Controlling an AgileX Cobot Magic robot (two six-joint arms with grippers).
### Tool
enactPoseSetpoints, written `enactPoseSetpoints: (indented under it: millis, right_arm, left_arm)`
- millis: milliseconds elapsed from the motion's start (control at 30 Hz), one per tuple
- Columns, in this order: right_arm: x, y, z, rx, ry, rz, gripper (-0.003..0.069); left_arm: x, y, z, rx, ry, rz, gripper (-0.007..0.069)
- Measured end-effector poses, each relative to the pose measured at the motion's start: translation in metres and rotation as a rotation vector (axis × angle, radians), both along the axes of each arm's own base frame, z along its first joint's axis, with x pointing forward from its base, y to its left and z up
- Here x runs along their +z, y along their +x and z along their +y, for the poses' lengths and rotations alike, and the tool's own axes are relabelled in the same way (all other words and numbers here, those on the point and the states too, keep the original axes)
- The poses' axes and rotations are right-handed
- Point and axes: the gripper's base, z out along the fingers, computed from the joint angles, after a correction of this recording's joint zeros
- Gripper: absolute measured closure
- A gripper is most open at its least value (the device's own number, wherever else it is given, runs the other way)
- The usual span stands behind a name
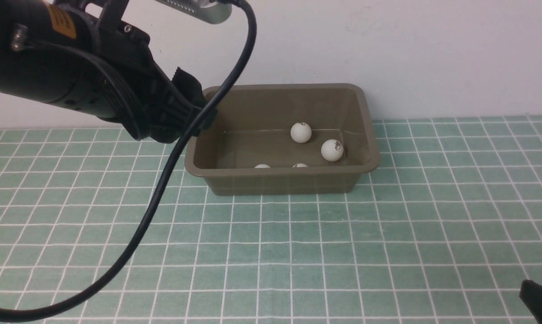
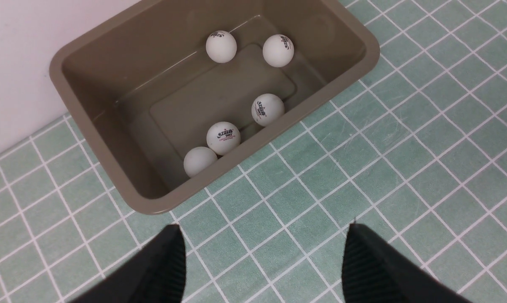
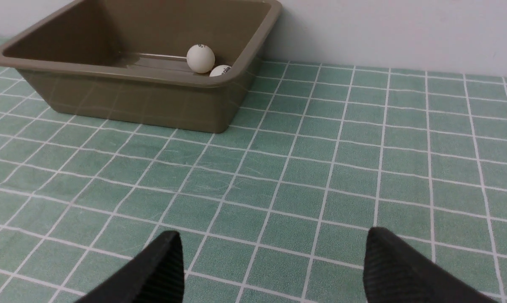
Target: Put the table tennis balls in the box on the green coffee tablecloth.
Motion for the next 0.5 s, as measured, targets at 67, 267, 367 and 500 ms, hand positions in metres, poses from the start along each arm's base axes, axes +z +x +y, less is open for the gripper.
enactPoseSetpoints:
  millis: [67, 267, 367, 500]
  right_arm:
    - [0.000, 0.000, 0.000, 0.000, 0.000, 0.000, 0.0143]
    - [0.001, -0.004, -0.001, 0.001, 0.005, -0.019, 0.0143]
    - [0.003, -0.008, -0.002, 0.002, 0.013, -0.045, 0.0143]
    - [0.004, -0.014, -0.004, -0.005, 0.006, -0.070, 0.0143]
  left_arm:
    - [0.000, 0.000, 0.000, -0.002, 0.002, -0.001, 0.0178]
    - [0.000, 0.000, 0.000, -0.002, 0.002, -0.001, 0.0178]
    - [0.000, 0.000, 0.000, -0.002, 0.002, -0.001, 0.0178]
    - [0.000, 0.000, 0.000, -0.003, 0.000, -0.001, 0.0178]
